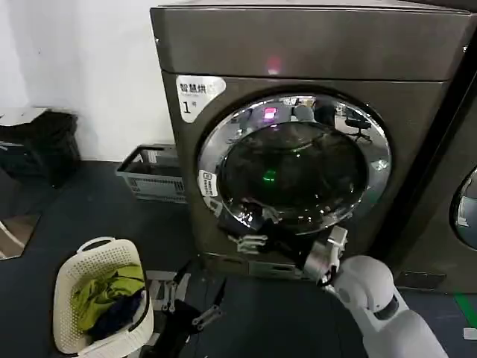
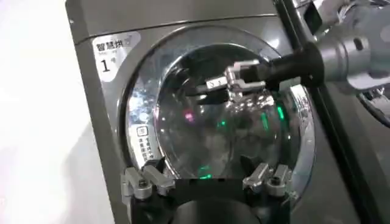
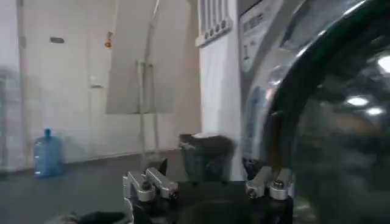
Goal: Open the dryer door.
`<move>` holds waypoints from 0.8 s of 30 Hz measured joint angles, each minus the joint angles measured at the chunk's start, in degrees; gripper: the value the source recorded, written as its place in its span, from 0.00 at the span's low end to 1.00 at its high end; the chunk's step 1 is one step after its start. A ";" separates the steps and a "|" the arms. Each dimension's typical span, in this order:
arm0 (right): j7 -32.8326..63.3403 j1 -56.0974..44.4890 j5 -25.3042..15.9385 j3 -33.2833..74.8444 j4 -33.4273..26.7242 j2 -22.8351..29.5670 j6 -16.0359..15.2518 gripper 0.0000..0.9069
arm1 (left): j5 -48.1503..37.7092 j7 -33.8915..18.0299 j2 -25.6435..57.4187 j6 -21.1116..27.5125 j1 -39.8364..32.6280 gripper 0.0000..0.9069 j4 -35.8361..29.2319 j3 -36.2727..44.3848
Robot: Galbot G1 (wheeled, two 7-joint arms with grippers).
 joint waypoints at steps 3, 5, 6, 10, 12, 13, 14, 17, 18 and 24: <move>-0.68 1.44 0.06 -1.08 -3.13 -0.08 1.96 1.00 | 0.01 0.00 0.00 0.01 0.04 1.00 -0.05 -0.09; -1.07 2.45 0.02 -1.86 -5.05 0.10 2.58 1.00 | 0.02 0.01 0.00 0.02 0.15 1.00 -0.12 -0.15; -1.18 3.07 -0.01 -2.42 -6.09 0.24 2.70 1.00 | 0.02 0.02 0.01 0.02 0.19 1.00 -0.17 -0.22; -1.31 5.36 -0.39 -4.20 -9.39 0.83 3.03 1.00 | 0.05 0.02 0.00 0.08 0.27 1.00 -0.25 -0.55; -1.37 6.73 -0.67 -5.25 -11.05 1.31 3.45 1.00 | 0.08 0.02 -0.01 0.10 0.27 1.00 -0.25 -0.59; -1.40 7.40 -0.93 -5.73 -11.80 1.57 3.75 1.00 | 0.10 0.02 -0.06 0.12 0.23 1.00 -0.26 -0.59; -1.48 8.11 -1.25 -6.23 -12.54 1.76 4.12 1.00 | 0.12 0.03 -0.12 0.12 0.19 1.00 -0.29 -0.58; -1.56 9.99 -1.49 -7.56 -14.51 2.24 4.65 1.00 | 0.18 0.04 -0.26 0.13 0.10 1.00 -0.30 -0.54; -1.61 10.62 -1.54 -7.99 -15.22 2.39 4.93 1.00 | 0.24 0.05 -0.29 0.14 0.08 1.00 -0.30 -0.54; -1.77 13.18 -1.58 -9.74 -18.38 3.06 6.97 1.00 | 0.35 0.06 -0.30 0.06 0.03 1.00 -0.19 -0.55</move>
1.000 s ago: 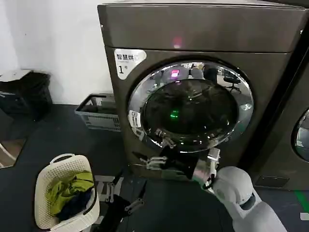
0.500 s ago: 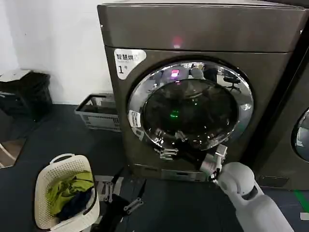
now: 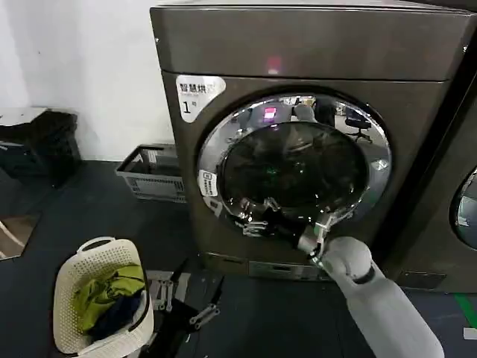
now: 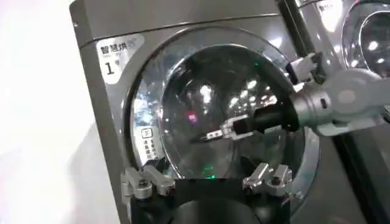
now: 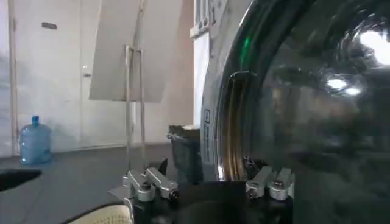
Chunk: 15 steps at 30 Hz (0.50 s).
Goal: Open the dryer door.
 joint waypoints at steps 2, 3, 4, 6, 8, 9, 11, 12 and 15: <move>-0.07 0.72 0.06 -0.49 -0.94 0.26 0.38 1.00 | 0.11 0.00 0.06 -0.06 0.01 1.00 0.12 0.01; -0.05 1.19 0.07 -0.80 -1.60 0.44 0.50 1.00 | 0.16 -0.01 0.09 -0.08 0.02 1.00 0.16 0.00; -0.03 1.57 0.11 -1.08 -2.09 0.60 0.52 1.00 | 0.30 0.00 0.18 -0.12 0.09 1.00 0.23 0.03; 0.06 2.28 0.14 -1.61 -2.95 0.99 0.57 1.00 | 0.38 0.00 0.31 -0.16 0.15 1.00 0.31 0.04; 0.08 3.01 0.13 -2.24 -3.96 1.44 0.64 1.00 | 0.39 0.00 0.39 -0.16 0.14 1.00 0.33 0.04; 0.08 3.29 0.12 -2.47 -4.41 1.60 0.66 1.00 | 0.39 0.00 0.40 -0.16 0.14 1.00 0.35 0.04; 0.02 4.02 0.10 -3.10 -5.50 2.05 0.71 1.00 | 0.39 0.00 0.39 -0.17 0.09 1.00 0.48 0.05; -0.02 4.32 0.10 -3.32 -5.91 2.24 0.72 1.00 | 0.39 0.00 0.39 -0.16 0.06 1.00 0.59 0.05; -0.16 5.12 0.12 -3.89 -6.95 2.63 0.75 1.00 | 0.40 0.02 0.38 -0.17 0.03 1.00 0.69 0.11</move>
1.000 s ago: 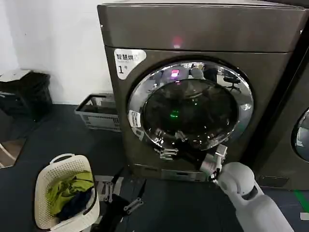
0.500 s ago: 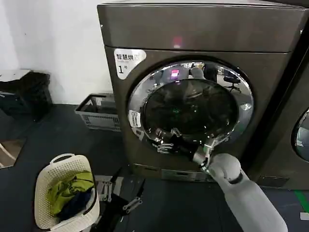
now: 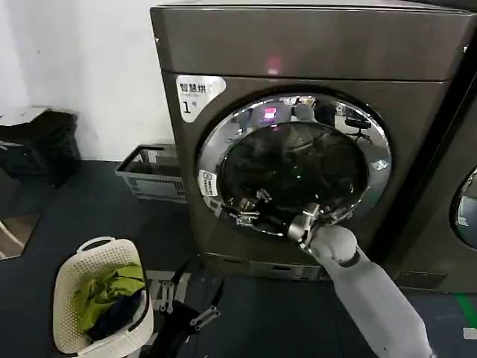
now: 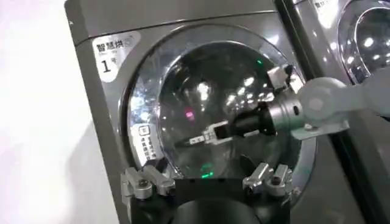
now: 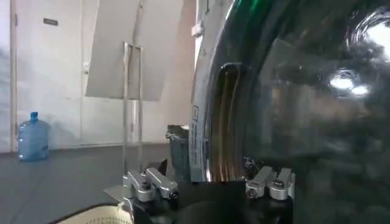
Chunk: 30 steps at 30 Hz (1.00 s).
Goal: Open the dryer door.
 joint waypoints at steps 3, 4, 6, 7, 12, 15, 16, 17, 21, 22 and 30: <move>-0.03 0.61 0.00 -0.42 -0.96 0.49 0.01 1.00 | -0.02 0.02 0.02 -0.01 -0.05 1.00 0.17 0.03; -0.03 0.75 0.00 -0.52 -1.19 0.59 0.02 1.00 | -0.02 0.02 0.04 -0.04 -0.07 1.00 0.24 0.03; -0.04 0.98 0.00 -0.70 -1.57 0.77 0.02 1.00 | -0.02 0.03 0.09 -0.06 -0.13 1.00 0.37 0.12; -0.04 1.11 0.01 -0.79 -1.74 0.86 0.02 1.00 | -0.02 0.04 0.10 -0.06 -0.16 1.00 0.38 0.16; -0.05 1.78 0.05 -1.13 -2.71 1.35 0.01 1.00 | 0.06 0.11 0.03 -0.06 -0.26 1.00 0.55 0.31; 0.15 2.21 0.05 -1.46 -3.30 1.66 -0.03 1.00 | 0.09 0.13 0.02 -0.06 -0.21 1.00 0.55 0.32; 0.34 2.32 0.05 -1.57 -3.42 1.76 -0.07 1.00 | 0.10 0.13 0.02 -0.07 -0.20 1.00 0.55 0.32; 0.62 2.44 0.06 -1.69 -3.52 1.86 -0.12 1.00 | 0.10 0.14 0.02 -0.08 -0.19 1.00 0.55 0.32; 2.00 2.86 0.13 -2.22 -3.67 2.32 -0.48 1.00 | 0.14 0.14 0.02 -0.12 -0.18 1.00 0.55 0.30; 2.34 2.94 0.17 -2.29 -3.68 2.46 -0.60 1.00 | 0.14 0.14 0.01 -0.14 -0.16 1.00 0.54 0.29; 3.92 3.67 0.18 -2.96 -4.27 3.35 -1.22 1.00 | 0.16 0.19 -0.03 -0.24 -0.24 1.00 0.53 0.28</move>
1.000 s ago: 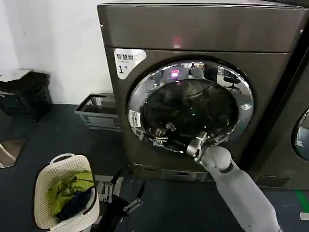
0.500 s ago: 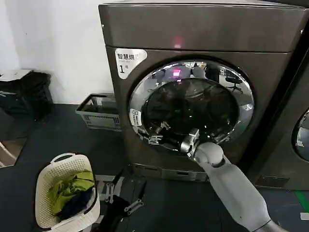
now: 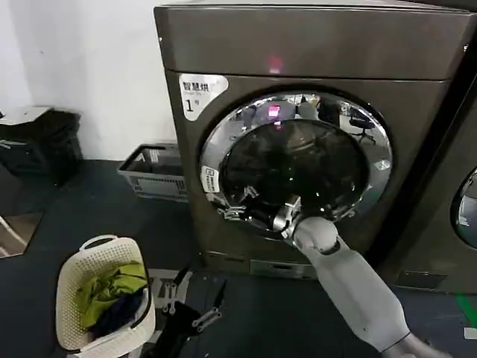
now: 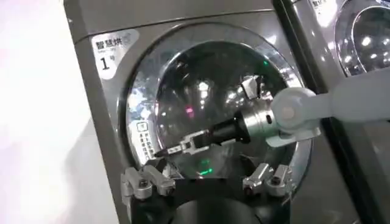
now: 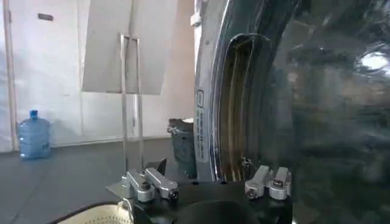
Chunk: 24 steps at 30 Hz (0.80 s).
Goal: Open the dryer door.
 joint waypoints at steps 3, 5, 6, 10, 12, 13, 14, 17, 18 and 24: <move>0.00 0.52 -0.01 -0.32 -0.53 0.45 -0.20 1.00 | 0.01 0.01 -0.01 -0.04 0.00 1.00 0.00 0.00; -0.01 0.78 0.00 -0.46 -0.71 0.82 -0.45 1.00 | 0.02 0.02 -0.01 -0.06 0.01 1.00 -0.08 0.00; 0.00 0.88 0.00 -0.52 -0.75 0.91 -0.51 1.00 | 0.02 0.02 -0.01 -0.07 0.01 1.00 -0.14 0.01; -0.01 1.37 -0.01 -0.89 -1.18 1.34 -0.64 1.00 | 0.05 0.04 0.01 -0.09 0.08 1.00 -0.30 -0.06; -0.01 1.64 -0.02 -1.04 -1.46 1.44 -0.64 1.00 | 0.06 0.04 0.02 -0.12 0.13 1.00 -0.42 -0.09; -0.02 1.85 -0.02 -1.12 -1.66 1.49 -0.65 1.00 | 0.06 0.04 0.03 -0.13 0.13 1.00 -0.44 -0.11; -0.02 2.01 -0.03 -1.18 -1.80 1.55 -0.65 1.00 | 0.06 0.04 0.03 -0.15 0.15 1.00 -0.46 -0.11; -0.02 2.69 -0.03 -1.55 -2.46 1.80 -0.65 1.00 | 0.07 0.04 0.00 -0.19 0.19 1.00 -0.54 -0.12; -0.02 2.87 -0.02 -1.66 -2.65 1.88 -0.65 1.00 | 0.11 0.04 0.00 -0.21 0.20 1.00 -0.55 -0.12; -0.01 3.89 0.04 -2.67 -3.74 2.60 -0.72 1.00 | 0.22 0.10 0.02 -0.24 0.07 1.00 -0.64 -0.12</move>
